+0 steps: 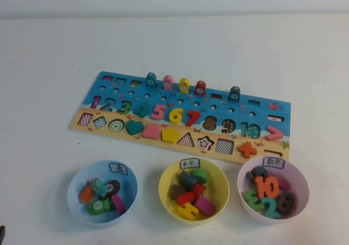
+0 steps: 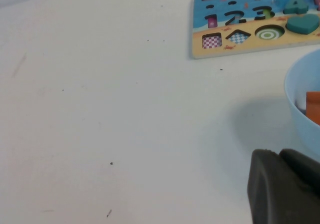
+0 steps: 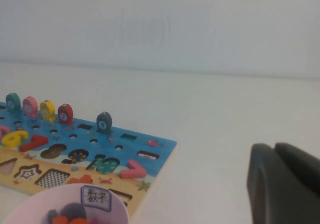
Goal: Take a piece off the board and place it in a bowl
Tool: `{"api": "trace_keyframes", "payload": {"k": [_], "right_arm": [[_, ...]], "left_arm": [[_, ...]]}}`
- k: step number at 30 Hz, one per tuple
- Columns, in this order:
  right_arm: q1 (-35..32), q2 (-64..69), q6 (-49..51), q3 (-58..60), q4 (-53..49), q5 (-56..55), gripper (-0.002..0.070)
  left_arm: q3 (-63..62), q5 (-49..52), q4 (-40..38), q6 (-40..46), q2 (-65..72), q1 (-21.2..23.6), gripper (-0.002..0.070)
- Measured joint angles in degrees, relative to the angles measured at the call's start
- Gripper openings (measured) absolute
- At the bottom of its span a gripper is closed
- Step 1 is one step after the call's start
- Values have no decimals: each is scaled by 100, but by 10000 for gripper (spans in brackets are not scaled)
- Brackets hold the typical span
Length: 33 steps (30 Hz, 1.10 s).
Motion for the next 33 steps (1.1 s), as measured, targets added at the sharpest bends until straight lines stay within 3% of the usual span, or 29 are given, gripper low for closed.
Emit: {"api": "trace_keyframes", "payload": {"k": [8, 10, 14, 17, 25, 33], "right_arm": [[-139, 0, 166, 8, 162, 80, -17], [-149, -9, 914, 8, -486, 106, -17], [-140, -9, 3191, 76, -2766, 171, -17], [-150, -9, 3938, 316, -3402, -39, -17], [58, -22, 4011, 354, -3634, 806, -17], [95, -33, 3817, 354, -3657, 910, -17]], "left_arm": [[0, 0, 0, 0, 0, 0, -4], [0, 0, 0, 0, 0, 0, -5], [0, 0, 0, 0, 0, 0, -4], [0, 0, 0, 0, 0, 0, -5], [0, 0, 0, 0, 0, 0, -5], [0, 0, 0, 0, 0, 0, -5]]}}
